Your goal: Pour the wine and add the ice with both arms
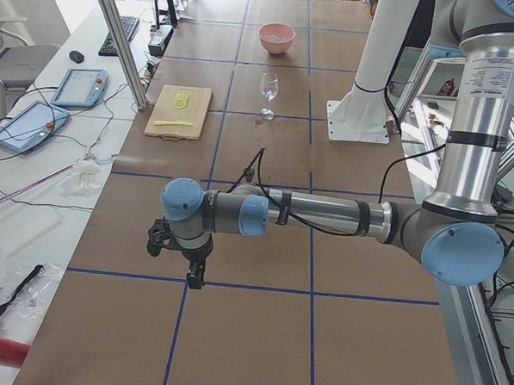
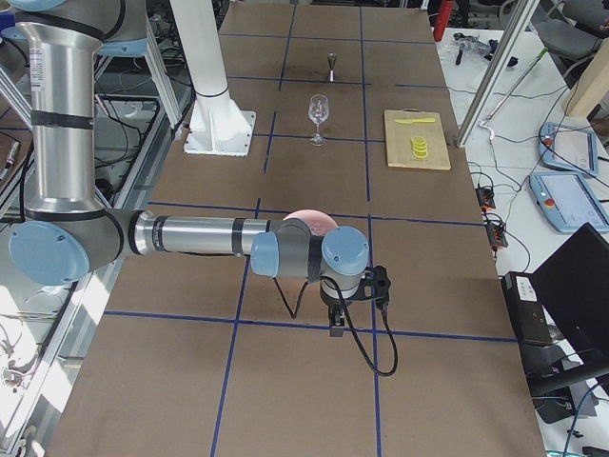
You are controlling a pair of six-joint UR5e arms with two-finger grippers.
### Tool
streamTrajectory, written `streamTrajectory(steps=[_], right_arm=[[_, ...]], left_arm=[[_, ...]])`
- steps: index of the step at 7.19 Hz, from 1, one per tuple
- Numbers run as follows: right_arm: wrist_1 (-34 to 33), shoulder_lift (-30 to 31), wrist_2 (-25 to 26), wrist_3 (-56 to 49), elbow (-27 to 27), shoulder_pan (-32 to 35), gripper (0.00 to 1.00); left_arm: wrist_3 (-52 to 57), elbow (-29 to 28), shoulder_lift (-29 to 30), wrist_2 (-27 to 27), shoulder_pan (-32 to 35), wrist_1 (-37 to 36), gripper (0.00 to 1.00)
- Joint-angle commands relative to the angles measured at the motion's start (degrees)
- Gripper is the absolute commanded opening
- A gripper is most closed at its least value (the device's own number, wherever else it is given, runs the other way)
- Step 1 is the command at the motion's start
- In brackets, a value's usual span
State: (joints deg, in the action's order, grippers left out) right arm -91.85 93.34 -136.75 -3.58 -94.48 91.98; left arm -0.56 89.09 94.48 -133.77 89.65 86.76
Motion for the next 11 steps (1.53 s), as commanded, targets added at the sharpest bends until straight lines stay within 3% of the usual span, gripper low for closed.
streamTrajectory(steps=[1,11], right_arm=[[0.00,0.00,-0.01,0.07,0.00,0.04,1.00],[0.00,0.00,-0.01,4.37,-0.09,0.21,1.00]], left_arm=[[-0.32,0.03,0.01,0.00,0.00,0.43,1.00],[4.52,0.21,-1.14,0.18,0.00,3.33,1.00]])
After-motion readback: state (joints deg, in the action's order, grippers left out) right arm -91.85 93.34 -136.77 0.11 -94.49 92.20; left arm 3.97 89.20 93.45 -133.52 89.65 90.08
